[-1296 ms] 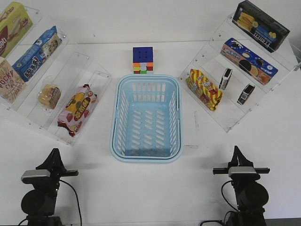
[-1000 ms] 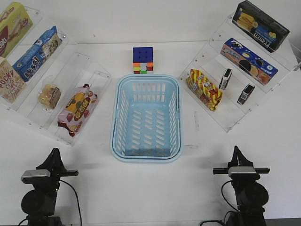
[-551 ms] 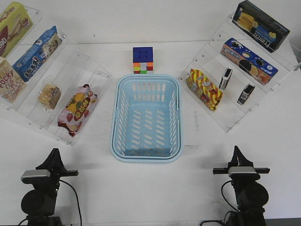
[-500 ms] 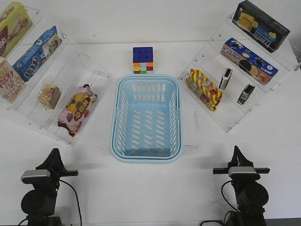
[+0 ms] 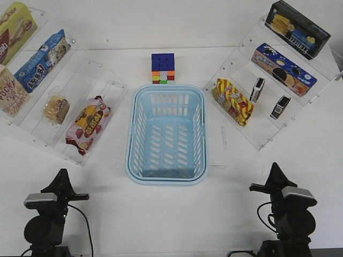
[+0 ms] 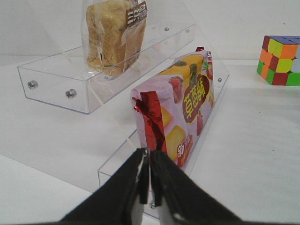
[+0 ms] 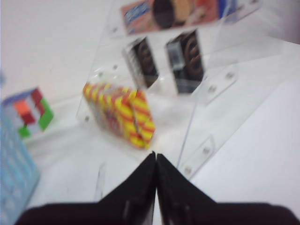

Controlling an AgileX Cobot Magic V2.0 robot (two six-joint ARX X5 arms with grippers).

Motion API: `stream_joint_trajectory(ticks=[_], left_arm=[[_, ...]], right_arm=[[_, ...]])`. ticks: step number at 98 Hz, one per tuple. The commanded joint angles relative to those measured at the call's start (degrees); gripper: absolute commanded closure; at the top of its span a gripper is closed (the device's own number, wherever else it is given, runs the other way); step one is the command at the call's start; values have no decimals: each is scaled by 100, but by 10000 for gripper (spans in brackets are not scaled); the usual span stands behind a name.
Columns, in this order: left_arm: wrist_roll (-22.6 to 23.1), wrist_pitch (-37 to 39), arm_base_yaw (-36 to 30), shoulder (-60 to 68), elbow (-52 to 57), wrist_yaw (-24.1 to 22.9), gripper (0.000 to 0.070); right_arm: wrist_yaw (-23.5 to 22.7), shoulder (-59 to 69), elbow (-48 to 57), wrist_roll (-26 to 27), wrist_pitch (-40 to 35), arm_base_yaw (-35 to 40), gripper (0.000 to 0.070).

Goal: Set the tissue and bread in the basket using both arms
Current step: 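Reach the right gripper to the small black box on the shelf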

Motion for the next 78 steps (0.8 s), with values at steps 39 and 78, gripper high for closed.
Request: stream_joint_trajectory(ticks=[39, 78], left_arm=[[-11, 94, 7, -9, -116, 15, 699], [-11, 94, 7, -9, -116, 15, 699]], right_arm=[[90, 4570, 3447, -1056, -369, -66, 237], [337, 7563, 5504, -1357, -428, -540, 237]])
